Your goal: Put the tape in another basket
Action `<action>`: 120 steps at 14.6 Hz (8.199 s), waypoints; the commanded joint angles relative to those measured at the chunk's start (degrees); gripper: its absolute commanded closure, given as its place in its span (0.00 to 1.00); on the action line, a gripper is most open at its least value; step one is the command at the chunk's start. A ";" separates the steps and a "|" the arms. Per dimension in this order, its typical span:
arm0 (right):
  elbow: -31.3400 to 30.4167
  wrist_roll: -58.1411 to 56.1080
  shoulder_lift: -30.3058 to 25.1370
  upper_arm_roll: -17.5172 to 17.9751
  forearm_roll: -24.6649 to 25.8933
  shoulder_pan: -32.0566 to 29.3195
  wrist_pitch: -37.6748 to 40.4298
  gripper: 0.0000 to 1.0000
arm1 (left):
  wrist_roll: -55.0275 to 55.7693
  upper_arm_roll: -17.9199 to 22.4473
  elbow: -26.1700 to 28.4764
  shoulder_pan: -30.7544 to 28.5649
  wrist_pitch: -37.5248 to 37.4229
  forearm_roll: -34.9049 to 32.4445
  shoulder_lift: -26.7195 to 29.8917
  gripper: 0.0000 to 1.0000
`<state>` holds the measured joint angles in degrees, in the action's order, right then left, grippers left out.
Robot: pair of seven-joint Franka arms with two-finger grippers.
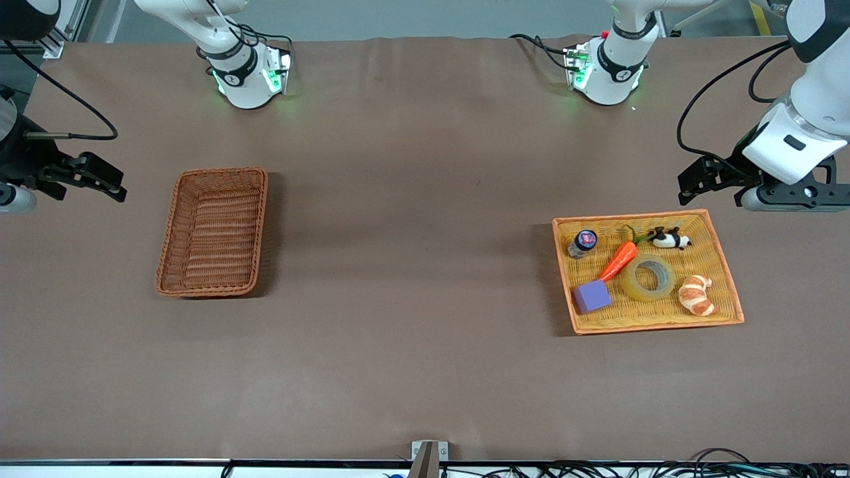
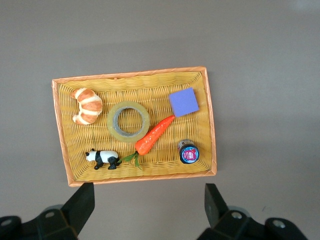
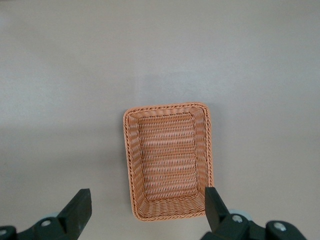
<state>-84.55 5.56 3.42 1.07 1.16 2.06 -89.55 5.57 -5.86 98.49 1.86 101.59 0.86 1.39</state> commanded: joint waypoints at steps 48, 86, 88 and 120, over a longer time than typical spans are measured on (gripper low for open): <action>-0.79 -0.72 -0.96 0.78 -1.16 -1.53 -0.18 0.00 | -7.78 -3.61 8.40 -10.21 19.20 -3.85 -20.65 0.99; -1.14 2.60 1.93 3.66 -1.33 8.30 -0.17 0.00 | 25.28 -0.47 -28.29 32.52 9.59 -6.29 -39.56 0.00; -2.80 11.36 4.57 7.96 -0.99 10.15 -4.64 0.00 | 25.01 -0.56 -20.75 30.32 10.20 -10.77 -31.93 0.00; -21.45 49.72 32.88 16.16 29.87 19.48 -53.18 1.00 | 2.80 1.45 1.96 6.14 1.06 1.16 2.65 0.00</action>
<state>-106.72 52.07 36.53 16.51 29.66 22.33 -143.26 12.10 -5.89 95.78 8.55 102.38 0.48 0.06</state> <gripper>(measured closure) 0.573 0.000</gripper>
